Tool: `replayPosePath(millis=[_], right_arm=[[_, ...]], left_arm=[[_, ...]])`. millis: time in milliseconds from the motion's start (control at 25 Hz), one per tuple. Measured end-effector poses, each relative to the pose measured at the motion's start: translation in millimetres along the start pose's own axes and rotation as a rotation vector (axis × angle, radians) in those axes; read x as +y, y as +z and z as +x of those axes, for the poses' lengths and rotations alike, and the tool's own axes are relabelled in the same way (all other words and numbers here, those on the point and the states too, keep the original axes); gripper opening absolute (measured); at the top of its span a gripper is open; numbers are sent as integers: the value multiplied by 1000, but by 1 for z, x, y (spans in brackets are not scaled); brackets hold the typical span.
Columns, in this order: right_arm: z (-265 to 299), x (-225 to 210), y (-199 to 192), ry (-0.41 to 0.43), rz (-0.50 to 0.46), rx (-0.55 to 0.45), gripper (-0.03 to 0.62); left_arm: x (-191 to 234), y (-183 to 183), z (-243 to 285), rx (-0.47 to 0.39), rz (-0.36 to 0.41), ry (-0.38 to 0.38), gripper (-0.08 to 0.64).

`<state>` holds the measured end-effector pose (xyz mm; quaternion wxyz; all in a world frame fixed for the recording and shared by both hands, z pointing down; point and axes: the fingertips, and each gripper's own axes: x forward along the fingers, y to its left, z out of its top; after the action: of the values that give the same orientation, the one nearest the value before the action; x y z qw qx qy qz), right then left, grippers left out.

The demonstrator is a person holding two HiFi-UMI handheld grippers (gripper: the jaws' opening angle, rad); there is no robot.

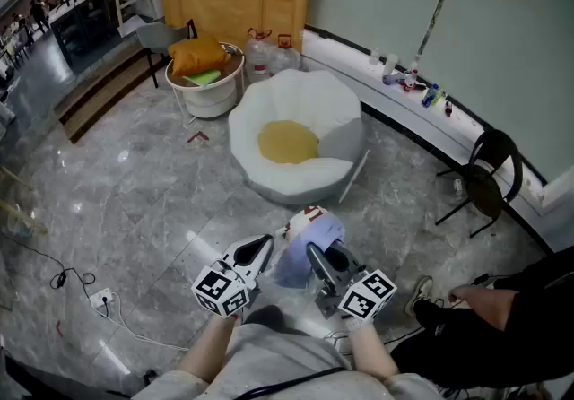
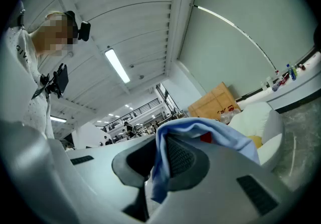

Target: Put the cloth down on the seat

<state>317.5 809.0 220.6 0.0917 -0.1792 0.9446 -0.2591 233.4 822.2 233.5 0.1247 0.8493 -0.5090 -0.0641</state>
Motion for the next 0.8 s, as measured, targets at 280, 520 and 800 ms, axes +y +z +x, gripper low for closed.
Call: replayPosePath(millis=[280, 520, 800], right_arm=[[-5, -17, 6, -12, 5, -10, 52], [15, -41, 16, -2, 11, -8, 52], [73, -98, 24, -7, 40, 6, 52]], left_arm=[[1, -1, 12, -1, 3, 16, 12], [23, 3, 43, 5, 10, 5, 12], [92, 6, 98, 27, 3, -3, 12]])
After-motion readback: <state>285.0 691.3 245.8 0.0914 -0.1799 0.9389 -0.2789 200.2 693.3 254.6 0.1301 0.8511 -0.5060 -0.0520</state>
